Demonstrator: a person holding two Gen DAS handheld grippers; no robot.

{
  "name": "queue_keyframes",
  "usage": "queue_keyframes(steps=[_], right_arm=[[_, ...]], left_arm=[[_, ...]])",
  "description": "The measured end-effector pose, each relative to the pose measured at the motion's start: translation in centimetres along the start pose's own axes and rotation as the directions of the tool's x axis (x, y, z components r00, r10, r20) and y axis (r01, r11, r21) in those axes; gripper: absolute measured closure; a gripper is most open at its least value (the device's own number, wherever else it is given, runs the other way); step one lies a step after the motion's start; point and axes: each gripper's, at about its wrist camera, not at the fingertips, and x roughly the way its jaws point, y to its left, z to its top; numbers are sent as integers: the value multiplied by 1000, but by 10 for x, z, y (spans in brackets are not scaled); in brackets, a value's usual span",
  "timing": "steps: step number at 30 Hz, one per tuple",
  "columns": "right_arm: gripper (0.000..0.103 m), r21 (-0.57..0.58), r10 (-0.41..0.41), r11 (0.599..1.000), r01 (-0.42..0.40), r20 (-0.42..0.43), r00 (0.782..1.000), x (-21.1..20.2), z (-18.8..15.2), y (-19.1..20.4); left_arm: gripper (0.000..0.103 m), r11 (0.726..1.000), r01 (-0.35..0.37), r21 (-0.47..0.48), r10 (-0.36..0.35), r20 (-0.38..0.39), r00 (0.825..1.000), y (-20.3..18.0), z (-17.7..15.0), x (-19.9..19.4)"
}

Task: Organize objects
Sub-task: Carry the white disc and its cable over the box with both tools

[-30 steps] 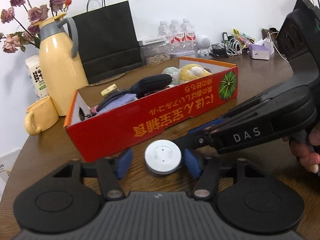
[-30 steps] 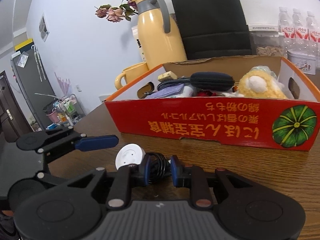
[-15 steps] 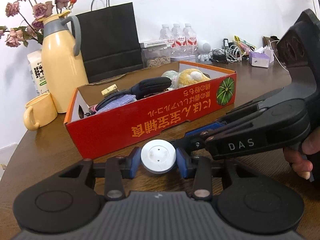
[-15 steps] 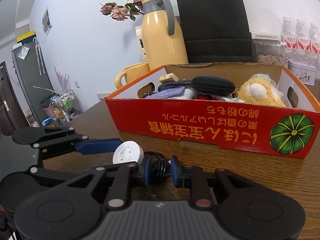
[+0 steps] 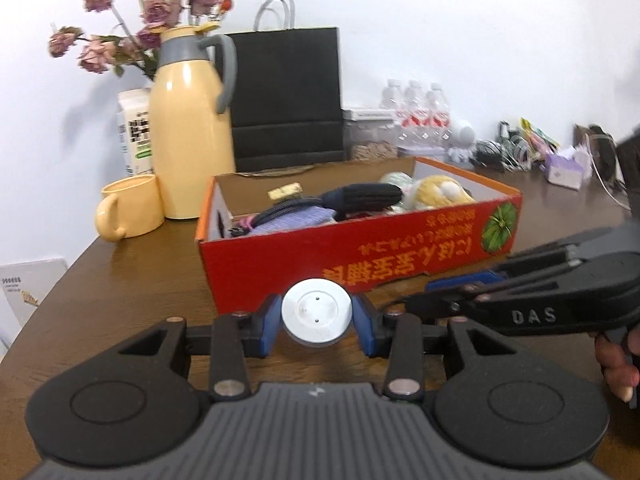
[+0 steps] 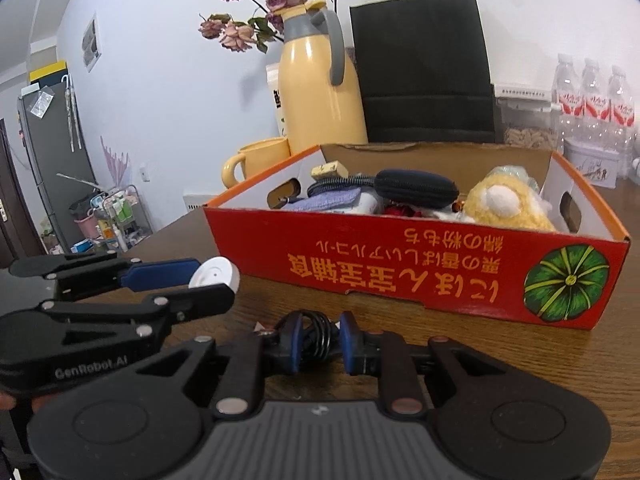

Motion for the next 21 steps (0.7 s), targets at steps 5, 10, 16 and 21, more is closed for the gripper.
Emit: queue_keyframes(steps=[5,10,16,21], right_arm=[[85,-1,-14,1000,14,26,1000,-6,0,0],[103,21,-31,999,30,62,998,-15,0,-4],[72,34,-22,999,20,43,999,-8,0,-5],[67,26,-36,999,37,-48,998,9,0,3]], left_arm=[[64,1000,-7,-23,7,-5,1000,4,0,0],[64,1000,-6,-22,6,0,1000,4,0,-1],[63,1000,-9,-24,9,3,1000,5,0,-1],[64,1000,-13,-24,13,10,1000,6,0,-2]])
